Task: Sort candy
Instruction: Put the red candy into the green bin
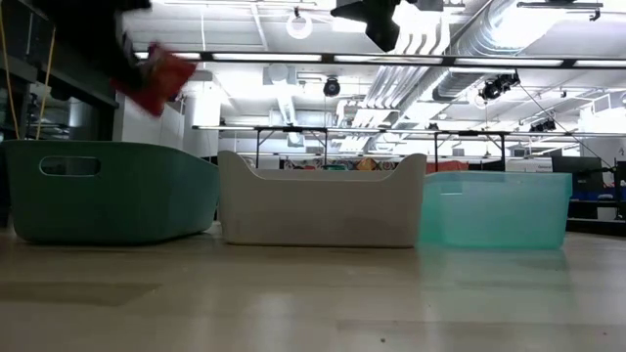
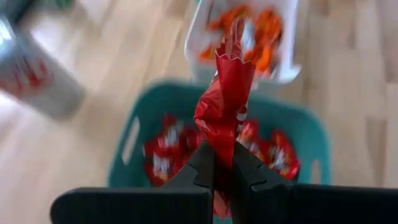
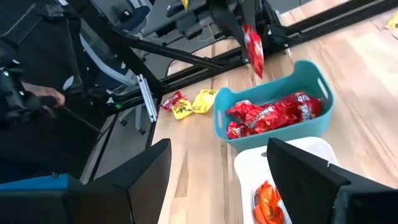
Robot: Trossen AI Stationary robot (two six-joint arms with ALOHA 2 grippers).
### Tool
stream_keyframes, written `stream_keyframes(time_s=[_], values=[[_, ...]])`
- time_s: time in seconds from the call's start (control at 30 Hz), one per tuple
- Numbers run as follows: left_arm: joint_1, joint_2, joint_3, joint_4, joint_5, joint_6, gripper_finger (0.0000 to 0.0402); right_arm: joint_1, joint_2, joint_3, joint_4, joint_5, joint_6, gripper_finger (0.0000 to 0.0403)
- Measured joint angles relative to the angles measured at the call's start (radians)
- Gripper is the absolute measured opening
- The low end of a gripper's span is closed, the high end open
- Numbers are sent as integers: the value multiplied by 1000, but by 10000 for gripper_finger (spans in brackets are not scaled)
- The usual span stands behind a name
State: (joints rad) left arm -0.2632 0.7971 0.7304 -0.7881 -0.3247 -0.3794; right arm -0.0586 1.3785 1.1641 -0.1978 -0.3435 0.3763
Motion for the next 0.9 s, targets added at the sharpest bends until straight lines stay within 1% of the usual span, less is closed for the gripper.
stream_keyframes(time_s=[0.07, 0.17, 0.3, 0.4, 0.47, 0.57, 0.63, 0.8, 0.9], values=[[-10, 5, -54, -1, 3, -54, 0, -3, 0, 0, -1, 0, 0, 261], [-15, 36, -99, 4, 7, -72, 0, -7, 0, 0, -6, 0, 0, 261], [-10, 90, -103, 1, 7, -28, 7, -7, 0, 0, -9, 0, 0, 261], [2, 111, -103, 1, 9, -12, 25, -7, 0, 0, -11, 0, 0, 261], [11, 117, -103, 0, 36, -10, 46, -7, 0, 0, -22, 0, 0, 261], [23, 117, -88, -11, 86, 0, 88, -7, 0, 0, -33, 0, 0, 261], [25, 116, -60, -31, 88, 1, 120, -7, 0, 0, -40, 0, -1, 261], [26, 116, 53, -106, 70, 19, 194, -7, 0, 0, -47, 0, -18, 261], [24, 115, 126, -159, 107, -22, 225, -7, 0, 0, -47, 0, -18, 261]])
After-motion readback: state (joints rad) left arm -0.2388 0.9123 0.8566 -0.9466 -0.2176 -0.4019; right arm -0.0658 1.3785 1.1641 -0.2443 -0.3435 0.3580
